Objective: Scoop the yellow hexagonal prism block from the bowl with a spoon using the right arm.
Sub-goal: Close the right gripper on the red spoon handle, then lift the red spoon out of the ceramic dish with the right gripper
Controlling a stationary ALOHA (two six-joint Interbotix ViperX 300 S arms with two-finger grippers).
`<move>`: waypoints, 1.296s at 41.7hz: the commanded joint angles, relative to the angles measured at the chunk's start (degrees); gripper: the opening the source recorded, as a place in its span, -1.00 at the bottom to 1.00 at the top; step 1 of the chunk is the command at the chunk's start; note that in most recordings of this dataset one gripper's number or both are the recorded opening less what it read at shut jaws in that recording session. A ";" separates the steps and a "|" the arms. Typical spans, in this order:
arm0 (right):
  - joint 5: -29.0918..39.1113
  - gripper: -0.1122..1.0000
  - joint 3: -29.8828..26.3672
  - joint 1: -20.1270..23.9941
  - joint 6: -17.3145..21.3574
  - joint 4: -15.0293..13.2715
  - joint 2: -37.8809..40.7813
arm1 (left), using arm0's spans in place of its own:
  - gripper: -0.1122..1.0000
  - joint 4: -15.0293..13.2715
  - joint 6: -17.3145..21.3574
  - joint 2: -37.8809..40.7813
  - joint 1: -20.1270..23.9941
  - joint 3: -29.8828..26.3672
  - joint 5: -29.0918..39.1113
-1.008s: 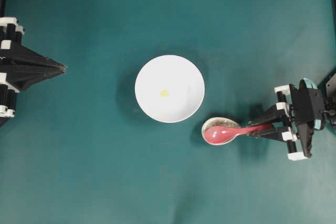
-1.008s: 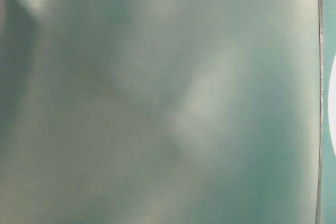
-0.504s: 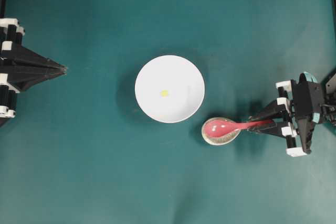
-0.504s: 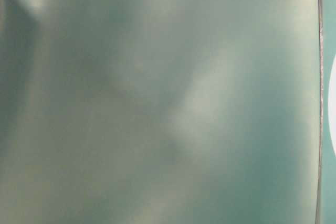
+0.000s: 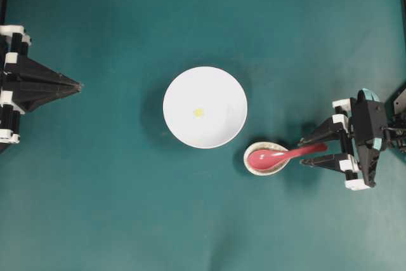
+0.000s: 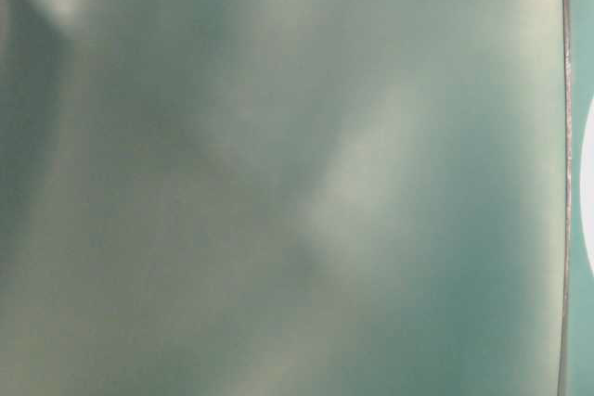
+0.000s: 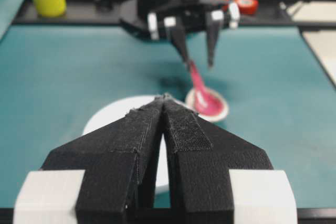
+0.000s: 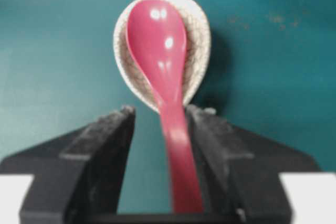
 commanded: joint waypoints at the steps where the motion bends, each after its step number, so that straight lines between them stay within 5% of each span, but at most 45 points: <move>1: -0.70 0.09 -0.70 0.09 -0.18 0.00 -0.70 | -0.79 0.18 0.00 0.44 0.00 -0.53 0.09; 13: -5.89 0.09 -0.18 0.09 -0.62 0.09 1.76 | -0.79 0.18 0.00 0.53 0.00 -0.53 0.18; 33: -25.66 0.09 1.93 1.23 1.41 0.26 14.06 | -0.79 0.18 0.00 0.53 0.00 -0.53 0.79; 54: -30.76 0.08 2.46 3.16 2.11 0.26 18.28 | -0.79 0.18 0.00 0.53 0.00 -0.44 0.97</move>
